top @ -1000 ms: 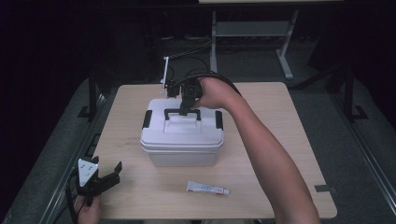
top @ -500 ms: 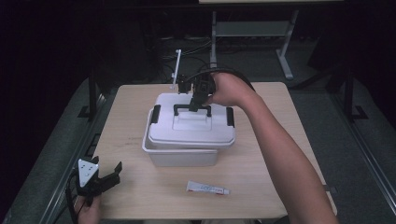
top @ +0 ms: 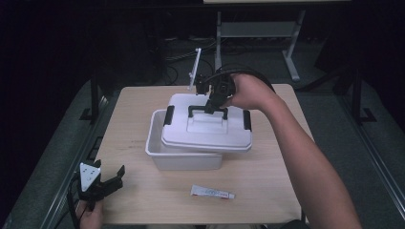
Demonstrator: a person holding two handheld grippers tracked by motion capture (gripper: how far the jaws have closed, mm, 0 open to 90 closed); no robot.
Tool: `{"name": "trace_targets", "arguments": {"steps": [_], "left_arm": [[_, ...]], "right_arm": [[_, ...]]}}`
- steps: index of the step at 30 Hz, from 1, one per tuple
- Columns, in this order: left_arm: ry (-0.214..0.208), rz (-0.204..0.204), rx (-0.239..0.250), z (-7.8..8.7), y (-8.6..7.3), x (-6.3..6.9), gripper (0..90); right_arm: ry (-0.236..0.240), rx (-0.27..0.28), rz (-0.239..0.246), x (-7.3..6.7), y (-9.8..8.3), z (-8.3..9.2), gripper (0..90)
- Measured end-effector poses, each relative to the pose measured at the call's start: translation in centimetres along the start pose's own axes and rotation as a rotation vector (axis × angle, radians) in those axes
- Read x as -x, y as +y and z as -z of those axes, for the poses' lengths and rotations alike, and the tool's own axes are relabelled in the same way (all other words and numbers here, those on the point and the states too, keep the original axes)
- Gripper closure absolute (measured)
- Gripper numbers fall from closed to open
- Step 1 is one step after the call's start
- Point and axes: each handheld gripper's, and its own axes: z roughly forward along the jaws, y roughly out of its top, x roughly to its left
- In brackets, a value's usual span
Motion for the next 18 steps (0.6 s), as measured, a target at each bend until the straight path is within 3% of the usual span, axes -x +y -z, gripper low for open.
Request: {"name": "trace_targets", "arguments": {"steps": [18], "left_arm": [[0.0,-0.008,-0.002,0.0,0.0,0.1,15.0]], "right_arm": [[-0.023,-0.002,-0.074,0.2,-4.9,1.5,83.9]]}}
